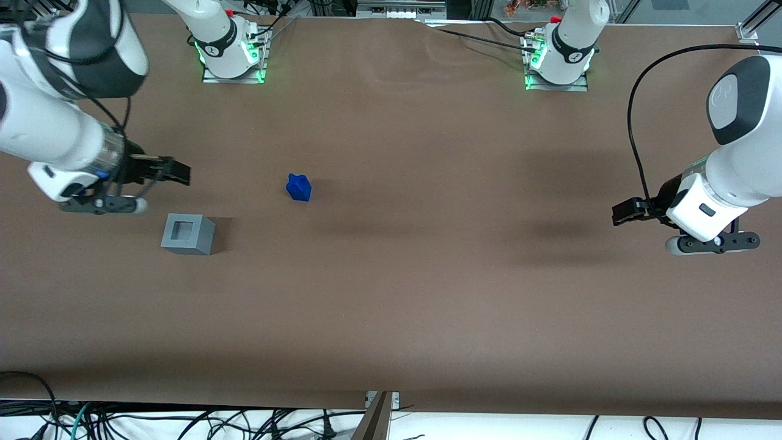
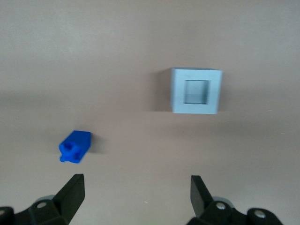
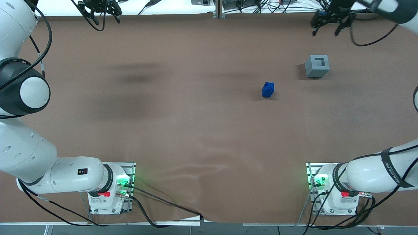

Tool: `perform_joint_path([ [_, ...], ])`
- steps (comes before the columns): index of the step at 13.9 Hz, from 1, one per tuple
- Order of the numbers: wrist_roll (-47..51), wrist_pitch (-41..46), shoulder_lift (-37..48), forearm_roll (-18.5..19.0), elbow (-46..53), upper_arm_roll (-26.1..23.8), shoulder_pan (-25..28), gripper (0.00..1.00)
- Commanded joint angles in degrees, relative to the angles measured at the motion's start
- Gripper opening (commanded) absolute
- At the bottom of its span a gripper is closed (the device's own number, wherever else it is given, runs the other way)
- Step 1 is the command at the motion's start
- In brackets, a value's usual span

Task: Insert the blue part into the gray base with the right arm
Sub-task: 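Move the open right gripper over the blue part and lower onto it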

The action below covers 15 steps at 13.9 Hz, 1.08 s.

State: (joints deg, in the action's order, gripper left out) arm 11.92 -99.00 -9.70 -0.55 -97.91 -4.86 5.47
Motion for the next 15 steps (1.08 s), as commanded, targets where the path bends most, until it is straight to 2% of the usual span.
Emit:
perform_joint_path([
  [1,7.12,-5.31,-0.84,-0.85,-4.04,-1.81,1.74,1.00],
  [2,9.50,-7.68,-1.46,-0.85,-5.96,-3.39,1.91,1.00],
  [9,23.21,-33.07,-4.36,-0.85,-21.17,-6.04,6.92,1.00],
  [13,24.90,-35.30,-5.77,-0.85,-24.08,-6.48,9.30,1.00],
  [15,24.99,-40.28,-6.65,-0.85,-28.10,-6.74,10.00,1.00],
])
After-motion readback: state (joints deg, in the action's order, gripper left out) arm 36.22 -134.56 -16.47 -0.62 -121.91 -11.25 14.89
